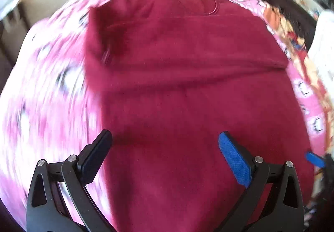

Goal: Fold small clothes
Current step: 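Grasp the folded shirt edge with the left tool while the right tool grasps it too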

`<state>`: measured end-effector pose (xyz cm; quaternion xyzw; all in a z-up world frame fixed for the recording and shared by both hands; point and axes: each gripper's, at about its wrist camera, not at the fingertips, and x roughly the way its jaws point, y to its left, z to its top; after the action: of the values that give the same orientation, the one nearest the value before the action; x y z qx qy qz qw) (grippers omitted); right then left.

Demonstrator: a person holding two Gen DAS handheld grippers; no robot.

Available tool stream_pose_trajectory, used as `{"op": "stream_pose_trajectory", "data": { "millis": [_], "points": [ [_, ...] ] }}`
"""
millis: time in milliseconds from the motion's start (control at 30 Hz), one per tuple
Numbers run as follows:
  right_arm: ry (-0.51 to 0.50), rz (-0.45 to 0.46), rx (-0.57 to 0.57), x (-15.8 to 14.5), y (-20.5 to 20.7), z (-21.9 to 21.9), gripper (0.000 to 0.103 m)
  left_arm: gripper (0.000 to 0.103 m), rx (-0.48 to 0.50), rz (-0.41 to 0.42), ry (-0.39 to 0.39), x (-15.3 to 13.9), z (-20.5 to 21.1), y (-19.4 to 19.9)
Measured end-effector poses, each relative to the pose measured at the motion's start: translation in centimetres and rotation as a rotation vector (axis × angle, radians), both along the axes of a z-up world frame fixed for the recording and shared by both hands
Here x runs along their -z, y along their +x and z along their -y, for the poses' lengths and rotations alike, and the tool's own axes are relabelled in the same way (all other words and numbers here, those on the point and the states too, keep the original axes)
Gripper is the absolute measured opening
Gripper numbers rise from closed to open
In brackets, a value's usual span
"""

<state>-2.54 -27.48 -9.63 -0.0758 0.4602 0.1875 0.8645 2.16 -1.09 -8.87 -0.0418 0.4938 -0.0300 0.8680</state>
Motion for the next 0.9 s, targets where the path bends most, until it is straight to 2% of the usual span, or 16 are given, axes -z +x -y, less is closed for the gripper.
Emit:
{"op": "stream_pose_trajectory", "data": {
  "millis": [67, 133, 200, 267, 367, 467, 567, 667, 700, 767, 800, 900],
  "points": [
    [-0.001, -0.003, 0.001, 0.1, -0.5, 0.1, 0.103, 0.102, -0.049, -0.013, 0.002, 0.4, 0.5, -2.1],
    [-0.019, -0.008, -0.002, 0.1, -0.4, -0.2, 0.103, 0.102, -0.061, -0.037, 0.041, 1.5, 1.6, -2.8],
    [-0.036, -0.010, -0.007, 0.1, -0.4, -0.4, 0.103, 0.102, -0.064, -0.018, 0.078, 2.0, 2.2, -3.0],
    [-0.031, -0.015, -0.001, -0.2, -0.3, -0.3, 0.103, 0.102, -0.067, -0.016, 0.076, 2.1, 2.2, -3.1],
    [0.019, -0.009, 0.018, -1.4, -1.1, 0.7, 0.092, 0.102, -0.052, -0.013, 0.067, 2.2, 2.1, -3.2],
    [0.084, 0.059, 0.091, -3.6, -3.0, 3.3, 0.091, 0.102, -0.048, -0.012, 0.067, 2.2, 1.9, -3.3],
    [0.082, 0.132, 0.151, -4.9, -5.0, 5.7, 0.091, 0.102, -0.047, -0.008, 0.064, 2.2, 1.8, -3.3],
    [0.083, 0.166, 0.208, -5.0, -6.1, 8.0, 0.090, 0.102, -0.035, -0.018, 0.049, 2.1, 1.2, -3.4],
    [0.105, 0.165, 0.216, -5.0, -6.3, 8.8, 0.086, 0.102, -0.019, -0.035, 0.026, 1.7, 0.9, -3.6],
    [0.140, 0.139, 0.223, -4.9, -6.6, 9.9, 0.077, 0.102, 0.024, -0.042, -0.073, 0.3, -1.0, -4.9],
    [0.152, 0.122, 0.225, -4.9, -6.8, 10.6, 0.072, 0.102, 0.038, -0.031, -0.090, -0.3, -2.1, -5.7],
    [0.162, 0.114, 0.209, -4.7, -7.8, 11.5, 0.063, 0.102, 0.086, 0.005, -0.075, -1.1, -5.6, -8.6]
  ]
}}
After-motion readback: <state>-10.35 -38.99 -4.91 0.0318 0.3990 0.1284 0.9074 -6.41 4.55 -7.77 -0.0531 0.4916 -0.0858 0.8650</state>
